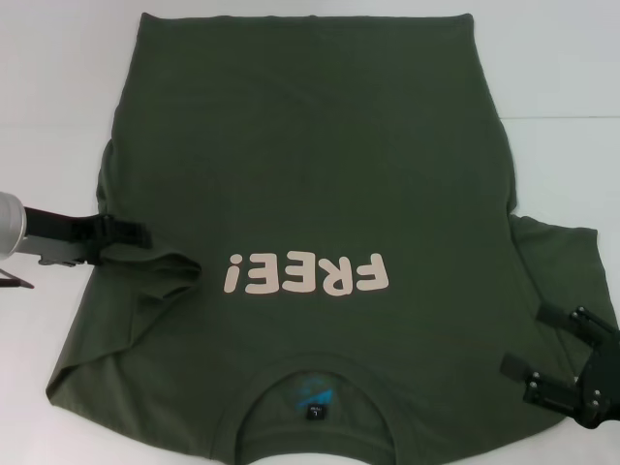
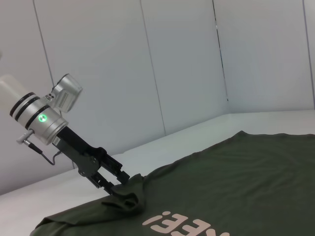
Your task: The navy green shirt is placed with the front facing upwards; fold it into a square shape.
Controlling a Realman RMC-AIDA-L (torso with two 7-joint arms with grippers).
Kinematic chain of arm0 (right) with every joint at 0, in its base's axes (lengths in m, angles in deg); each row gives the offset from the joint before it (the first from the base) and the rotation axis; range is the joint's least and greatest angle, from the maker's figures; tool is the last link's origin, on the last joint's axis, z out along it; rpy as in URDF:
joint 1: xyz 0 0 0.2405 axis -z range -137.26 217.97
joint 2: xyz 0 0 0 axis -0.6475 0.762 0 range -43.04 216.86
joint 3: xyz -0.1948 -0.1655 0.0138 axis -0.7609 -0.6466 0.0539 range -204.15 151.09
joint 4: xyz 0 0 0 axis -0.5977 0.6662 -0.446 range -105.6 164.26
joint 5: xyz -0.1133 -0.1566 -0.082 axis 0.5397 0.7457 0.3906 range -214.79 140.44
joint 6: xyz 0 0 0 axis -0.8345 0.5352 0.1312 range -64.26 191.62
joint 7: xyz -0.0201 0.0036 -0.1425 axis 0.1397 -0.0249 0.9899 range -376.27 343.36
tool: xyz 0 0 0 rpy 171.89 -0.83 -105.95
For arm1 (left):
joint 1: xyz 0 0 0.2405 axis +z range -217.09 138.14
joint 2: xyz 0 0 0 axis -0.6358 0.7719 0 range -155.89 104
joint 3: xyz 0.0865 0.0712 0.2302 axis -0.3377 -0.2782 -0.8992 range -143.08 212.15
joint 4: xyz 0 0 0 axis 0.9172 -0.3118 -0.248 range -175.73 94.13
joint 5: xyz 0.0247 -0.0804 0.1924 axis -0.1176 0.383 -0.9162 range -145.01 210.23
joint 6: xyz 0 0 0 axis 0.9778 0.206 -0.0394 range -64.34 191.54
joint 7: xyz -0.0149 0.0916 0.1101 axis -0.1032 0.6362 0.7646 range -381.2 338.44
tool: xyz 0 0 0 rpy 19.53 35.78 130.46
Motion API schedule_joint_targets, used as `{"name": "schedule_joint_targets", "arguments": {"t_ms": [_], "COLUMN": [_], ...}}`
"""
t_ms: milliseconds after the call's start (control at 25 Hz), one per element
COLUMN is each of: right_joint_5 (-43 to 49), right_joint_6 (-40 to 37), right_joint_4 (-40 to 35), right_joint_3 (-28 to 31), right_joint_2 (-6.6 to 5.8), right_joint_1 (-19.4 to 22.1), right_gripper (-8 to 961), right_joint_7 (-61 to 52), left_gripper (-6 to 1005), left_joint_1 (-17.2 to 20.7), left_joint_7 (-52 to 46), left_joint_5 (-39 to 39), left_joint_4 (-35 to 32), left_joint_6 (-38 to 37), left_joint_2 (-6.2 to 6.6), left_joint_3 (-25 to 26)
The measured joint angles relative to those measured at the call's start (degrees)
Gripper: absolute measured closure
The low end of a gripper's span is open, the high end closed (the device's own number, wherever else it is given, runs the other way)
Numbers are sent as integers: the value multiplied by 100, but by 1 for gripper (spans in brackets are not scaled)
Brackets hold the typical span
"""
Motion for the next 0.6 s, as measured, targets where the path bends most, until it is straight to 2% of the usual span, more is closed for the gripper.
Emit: {"name": "schedule_joint_targets", "arguments": {"t_ms": [160,360,600], "right_joint_5": [0,0,0], "right_joint_6": [0,11,11], "right_joint_4": [0,0,0], "right_joint_3": [0,0,-1], "right_joint_2": [1,0,0], "right_joint_1": [1,2,1], "right_gripper": [9,9,9], "right_joint_7": [8,10,10], "left_gripper": [186,331,523], "left_joint_1": [-23,-50,-57], "left_joint_7": [1,108,181], "left_joint_5": [2,23,64], "left_joint_4": [15,63,51], "left_joint_6": [-4,-5,84], "left_joint_2": [-39,-56,-147], "left_joint_3": [0,-35,-77]}}
